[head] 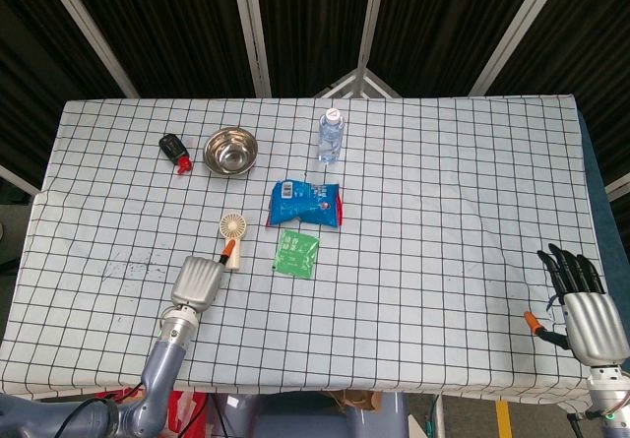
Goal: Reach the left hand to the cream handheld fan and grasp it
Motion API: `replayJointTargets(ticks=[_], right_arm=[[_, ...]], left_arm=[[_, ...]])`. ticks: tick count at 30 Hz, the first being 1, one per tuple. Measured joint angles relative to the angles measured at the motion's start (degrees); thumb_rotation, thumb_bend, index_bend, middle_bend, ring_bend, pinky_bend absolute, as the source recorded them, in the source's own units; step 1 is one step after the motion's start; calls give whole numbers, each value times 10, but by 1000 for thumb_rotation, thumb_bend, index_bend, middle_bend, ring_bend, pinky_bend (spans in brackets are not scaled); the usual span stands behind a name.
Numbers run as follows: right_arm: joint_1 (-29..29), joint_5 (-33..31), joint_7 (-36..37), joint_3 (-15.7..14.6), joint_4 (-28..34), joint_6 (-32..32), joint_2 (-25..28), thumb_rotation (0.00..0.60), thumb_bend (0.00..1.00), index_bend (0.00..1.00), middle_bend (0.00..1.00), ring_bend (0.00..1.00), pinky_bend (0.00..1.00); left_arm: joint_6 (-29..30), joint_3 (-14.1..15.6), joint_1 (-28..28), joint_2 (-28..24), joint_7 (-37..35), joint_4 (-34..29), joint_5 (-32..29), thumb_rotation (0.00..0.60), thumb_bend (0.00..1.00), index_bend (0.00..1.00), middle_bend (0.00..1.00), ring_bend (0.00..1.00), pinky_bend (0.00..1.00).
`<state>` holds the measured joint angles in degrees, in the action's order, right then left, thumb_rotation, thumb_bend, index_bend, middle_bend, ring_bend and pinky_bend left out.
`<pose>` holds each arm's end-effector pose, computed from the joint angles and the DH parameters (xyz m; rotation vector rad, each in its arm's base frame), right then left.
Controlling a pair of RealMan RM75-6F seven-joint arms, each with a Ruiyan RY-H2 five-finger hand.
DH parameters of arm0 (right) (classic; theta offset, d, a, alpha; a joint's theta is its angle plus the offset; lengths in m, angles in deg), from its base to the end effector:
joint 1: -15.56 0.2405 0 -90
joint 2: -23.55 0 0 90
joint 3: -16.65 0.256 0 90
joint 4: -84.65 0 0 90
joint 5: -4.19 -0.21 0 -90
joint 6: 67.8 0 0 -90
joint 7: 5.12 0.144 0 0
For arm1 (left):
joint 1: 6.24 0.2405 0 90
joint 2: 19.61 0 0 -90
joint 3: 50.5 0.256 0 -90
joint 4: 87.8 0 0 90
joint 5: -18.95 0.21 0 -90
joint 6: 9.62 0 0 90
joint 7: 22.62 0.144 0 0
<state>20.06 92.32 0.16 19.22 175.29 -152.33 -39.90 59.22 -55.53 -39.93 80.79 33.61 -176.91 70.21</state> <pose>-0.3150 -0.1784 0.1617 1.4007 -0.9425 0.9503 -0.1734 0.2685 -0.0680 -1.8413 -0.7904 -0.4979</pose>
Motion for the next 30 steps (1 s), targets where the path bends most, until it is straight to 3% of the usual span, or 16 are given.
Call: replayJointTargets(ticks=[16,25,28,30], right_arm=[[0,0,0,0,0,0,0,600,279,98,0,0,0],[0,0,0,0,0,-1,-1,600,278,98,0,0,0],[0,0,-1,0,0,-1,-1,600,279,98,0,0,0],[0,0,-1,0,0,-1,-1,600,279,98,0,0,0]], left_arm=[[-6,13,-4,9,4,19,-14,600,709,187,880,817,798],[16,-1,-3,2,-30,2,14,600,695,64,833,770,798],[31,-12,-1,-5,-51,-11,37,600,670,18,765,706,785],[42,-19,0,-12,-65,-23,52,600,599,0,676,629,745]])
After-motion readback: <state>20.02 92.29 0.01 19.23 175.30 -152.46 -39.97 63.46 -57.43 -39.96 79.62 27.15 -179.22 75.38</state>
